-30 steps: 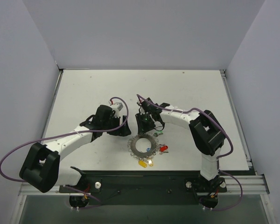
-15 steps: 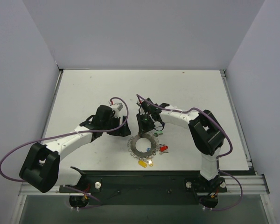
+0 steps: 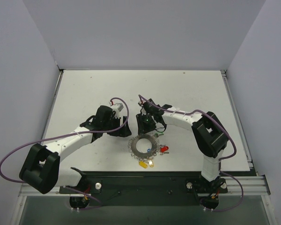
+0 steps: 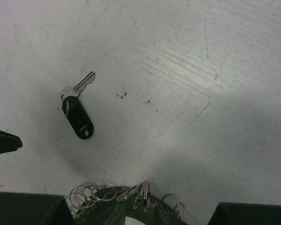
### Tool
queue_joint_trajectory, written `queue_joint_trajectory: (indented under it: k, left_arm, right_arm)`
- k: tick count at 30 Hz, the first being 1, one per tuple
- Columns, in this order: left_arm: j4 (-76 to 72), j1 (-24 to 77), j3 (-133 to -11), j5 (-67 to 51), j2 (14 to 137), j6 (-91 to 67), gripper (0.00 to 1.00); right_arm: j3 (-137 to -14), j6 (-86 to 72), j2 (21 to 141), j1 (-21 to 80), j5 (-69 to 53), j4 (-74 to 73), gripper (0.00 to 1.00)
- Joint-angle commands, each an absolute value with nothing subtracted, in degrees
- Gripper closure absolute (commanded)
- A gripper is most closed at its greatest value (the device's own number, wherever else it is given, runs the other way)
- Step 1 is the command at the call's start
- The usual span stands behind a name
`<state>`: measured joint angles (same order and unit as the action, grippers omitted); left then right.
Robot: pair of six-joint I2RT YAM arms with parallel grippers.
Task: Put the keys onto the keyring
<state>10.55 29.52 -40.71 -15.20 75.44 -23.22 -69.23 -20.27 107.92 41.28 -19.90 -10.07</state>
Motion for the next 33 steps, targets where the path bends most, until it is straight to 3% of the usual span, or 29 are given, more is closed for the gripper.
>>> queue_joint_trajectory:
  k: [1,20,33]
  left_arm:
    - [9.93,29.35,-40.96,-15.29,74.36,-22.24,0.18]
    - [10.20,29.35,-40.96,-15.29,74.53,-21.97,0.18]
    - [10.11,29.36,-40.87,-15.21,74.53,-21.97,0.18]
  right_arm:
    - [-67.76,-21.97,103.45,40.43,-20.74,-8.00,0.68]
    - [-66.45,-22.85,103.97,39.11,-20.39,-7.29,0.84]
    - [-66.45,-22.59,105.03,39.20,-21.80,-7.12,0.86]
